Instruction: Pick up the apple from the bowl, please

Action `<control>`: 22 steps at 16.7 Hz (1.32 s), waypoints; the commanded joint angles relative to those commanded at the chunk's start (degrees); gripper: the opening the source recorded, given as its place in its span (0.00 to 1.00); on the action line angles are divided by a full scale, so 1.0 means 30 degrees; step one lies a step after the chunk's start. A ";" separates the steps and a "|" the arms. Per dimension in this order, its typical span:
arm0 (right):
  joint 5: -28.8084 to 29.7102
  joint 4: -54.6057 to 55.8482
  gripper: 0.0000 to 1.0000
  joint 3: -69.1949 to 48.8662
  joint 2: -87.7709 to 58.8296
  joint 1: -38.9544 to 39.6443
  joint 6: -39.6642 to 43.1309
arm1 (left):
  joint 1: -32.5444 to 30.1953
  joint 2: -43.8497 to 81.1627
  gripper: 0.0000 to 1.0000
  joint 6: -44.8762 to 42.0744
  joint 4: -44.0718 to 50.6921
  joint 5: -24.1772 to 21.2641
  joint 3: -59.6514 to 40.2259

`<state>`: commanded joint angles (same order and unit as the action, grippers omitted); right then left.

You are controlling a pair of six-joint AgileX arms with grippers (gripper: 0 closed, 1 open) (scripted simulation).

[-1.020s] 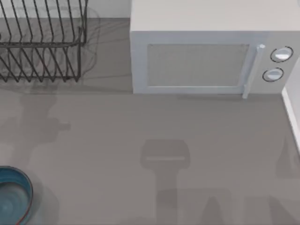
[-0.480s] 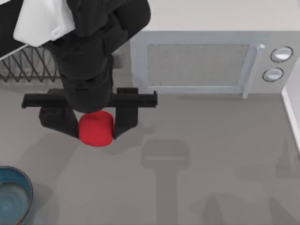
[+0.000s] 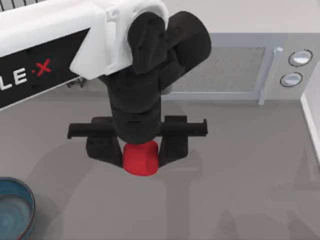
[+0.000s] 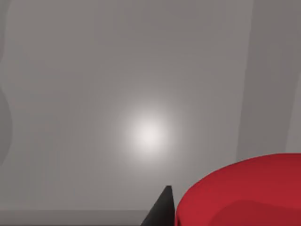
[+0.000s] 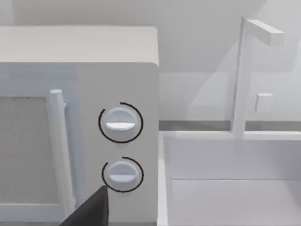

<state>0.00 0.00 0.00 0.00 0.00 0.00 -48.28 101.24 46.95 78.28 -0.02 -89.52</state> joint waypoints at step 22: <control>0.0000 0.0000 1.00 0.0000 0.0000 0.0000 0.0000 | 0.0081 0.1417 0.38 -0.0102 -0.8147 -0.0005 0.6730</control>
<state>0.00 0.00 0.00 0.00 0.00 0.00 -48.03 105.49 46.64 53.84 -0.03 -69.33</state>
